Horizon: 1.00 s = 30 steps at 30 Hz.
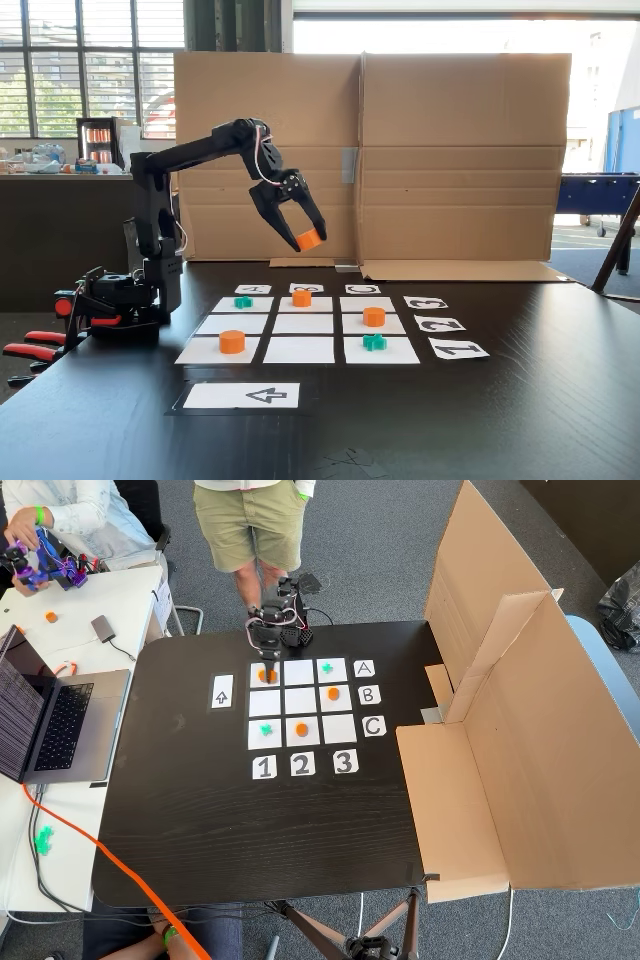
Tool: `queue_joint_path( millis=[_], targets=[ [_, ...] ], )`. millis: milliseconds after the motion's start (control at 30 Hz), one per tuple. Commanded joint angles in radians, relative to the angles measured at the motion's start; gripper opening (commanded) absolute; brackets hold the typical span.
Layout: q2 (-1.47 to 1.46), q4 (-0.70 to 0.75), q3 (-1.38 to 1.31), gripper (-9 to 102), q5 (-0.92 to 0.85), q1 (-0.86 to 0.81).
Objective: Pick up the round, orange token and place it in the grid on square B2.
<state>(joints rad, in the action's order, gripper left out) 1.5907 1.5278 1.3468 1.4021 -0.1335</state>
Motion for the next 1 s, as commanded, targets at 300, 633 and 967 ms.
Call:
queue_joint_path(
  millis=[300, 633, 967],
  targets=[
    [-0.198, -0.173, 0.189, -1, 0.100, 0.126],
    [-0.264, -0.258, 0.247, -1, 0.129, 0.179],
    [-0.298, -0.295, 0.284, 0, 0.153, 0.210]
  ],
)
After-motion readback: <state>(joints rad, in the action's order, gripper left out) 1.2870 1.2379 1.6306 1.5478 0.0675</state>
